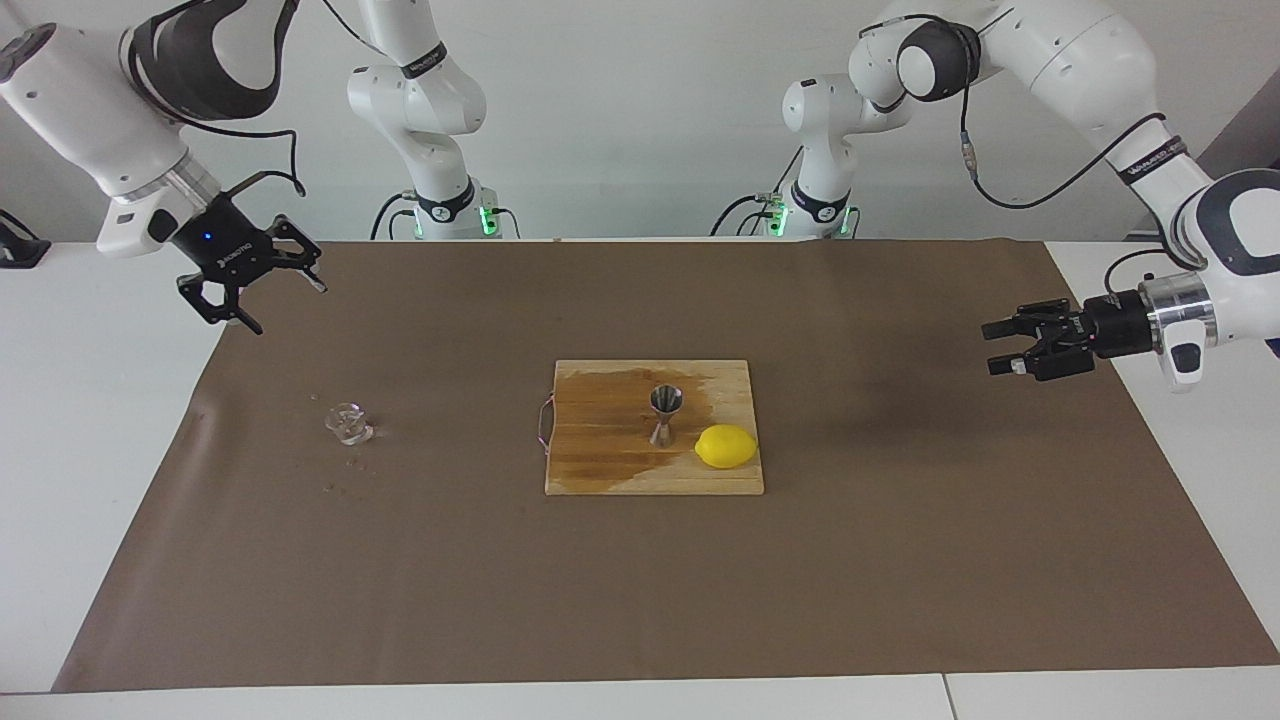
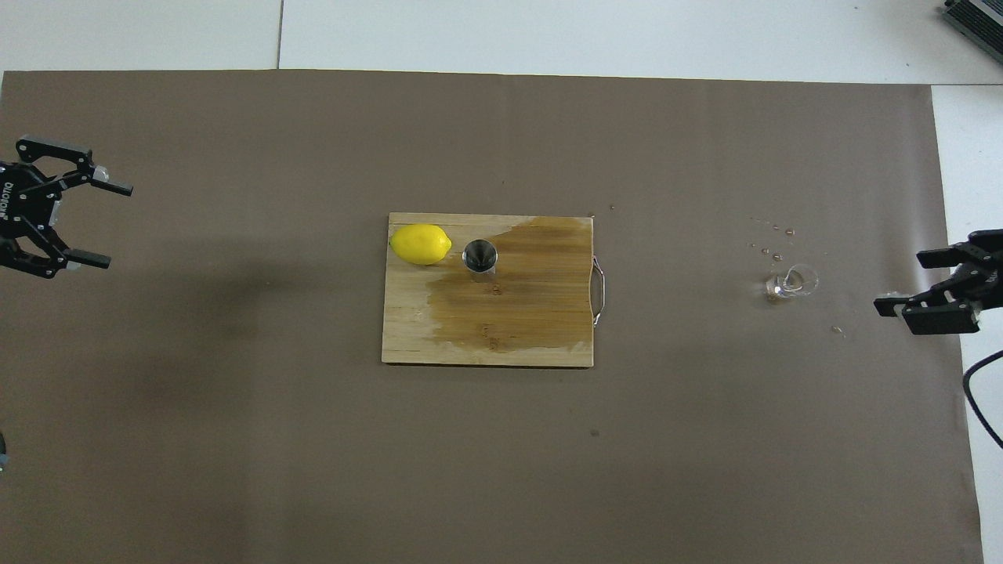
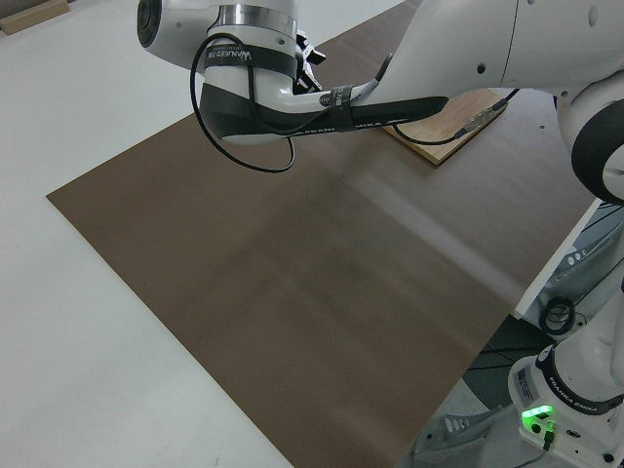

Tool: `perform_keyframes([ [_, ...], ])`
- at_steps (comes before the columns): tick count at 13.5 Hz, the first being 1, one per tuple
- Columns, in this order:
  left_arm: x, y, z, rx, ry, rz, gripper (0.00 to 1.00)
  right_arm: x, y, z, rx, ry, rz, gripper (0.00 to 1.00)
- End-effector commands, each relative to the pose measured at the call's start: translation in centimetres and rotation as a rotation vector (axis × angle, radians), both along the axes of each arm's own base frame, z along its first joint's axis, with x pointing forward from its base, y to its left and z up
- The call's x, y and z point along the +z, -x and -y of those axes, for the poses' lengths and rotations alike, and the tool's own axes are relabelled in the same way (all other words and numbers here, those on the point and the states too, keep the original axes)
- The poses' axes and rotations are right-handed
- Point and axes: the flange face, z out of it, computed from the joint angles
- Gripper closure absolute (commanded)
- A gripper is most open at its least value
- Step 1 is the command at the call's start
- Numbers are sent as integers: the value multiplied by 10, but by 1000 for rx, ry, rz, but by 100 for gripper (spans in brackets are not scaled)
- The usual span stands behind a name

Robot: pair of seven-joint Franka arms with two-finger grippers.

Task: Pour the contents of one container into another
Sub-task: 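Open the right gripper and move it toward the clear glass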

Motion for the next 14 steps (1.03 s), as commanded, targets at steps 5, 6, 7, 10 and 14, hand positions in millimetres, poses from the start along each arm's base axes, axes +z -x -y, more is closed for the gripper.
perform_keyframes([
  [5, 100, 30, 63, -438, -414, 274, 0, -126, -3, 77, 280, -248, 176, 0],
  [6, 112, 35, 76, -484, -462, 289, 0, -145, -2, 84, 315, -290, 203, 0],
  [7, 125, 40, 87, -528, -504, 319, 0, -161, -4, 86, 361, -320, 241, 0],
  [10, 162, 51, 141, -633, -606, 442, 0, -194, -26, 103, 467, -389, 319, 0],
  [14, 156, 51, 154, -723, -652, 628, 0, -224, -36, 100, 495, -444, 360, 0],
])
